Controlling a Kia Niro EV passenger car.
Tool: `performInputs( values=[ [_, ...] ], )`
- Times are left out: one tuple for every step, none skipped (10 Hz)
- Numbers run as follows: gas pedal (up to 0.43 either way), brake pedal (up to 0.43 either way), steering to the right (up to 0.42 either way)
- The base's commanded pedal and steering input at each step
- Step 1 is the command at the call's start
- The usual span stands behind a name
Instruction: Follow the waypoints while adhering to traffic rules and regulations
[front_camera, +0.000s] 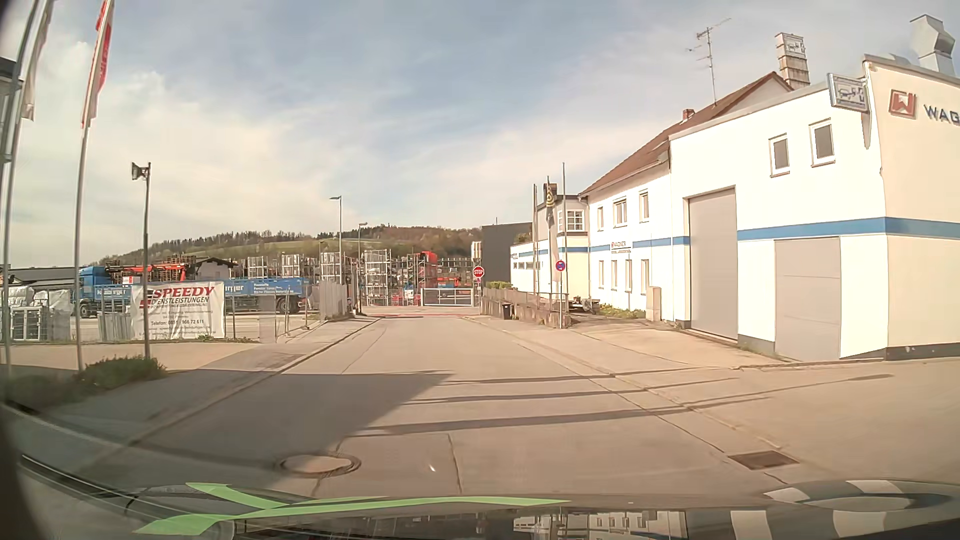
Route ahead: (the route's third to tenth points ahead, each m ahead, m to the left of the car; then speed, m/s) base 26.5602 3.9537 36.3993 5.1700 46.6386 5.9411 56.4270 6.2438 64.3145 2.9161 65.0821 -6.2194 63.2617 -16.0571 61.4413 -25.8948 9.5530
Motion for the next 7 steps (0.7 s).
performInputs(
  values=[
    [0.0, 0.079, -0.029],
    [0.0, 0.098, -0.029],
    [0.0, 0.104, -0.031],
    [0.0, 0.104, -0.033],
    [0.0, 0.104, -0.037],
    [0.0, 0.104, -0.038],
    [0.0, 0.098, -0.037]
  ],
)
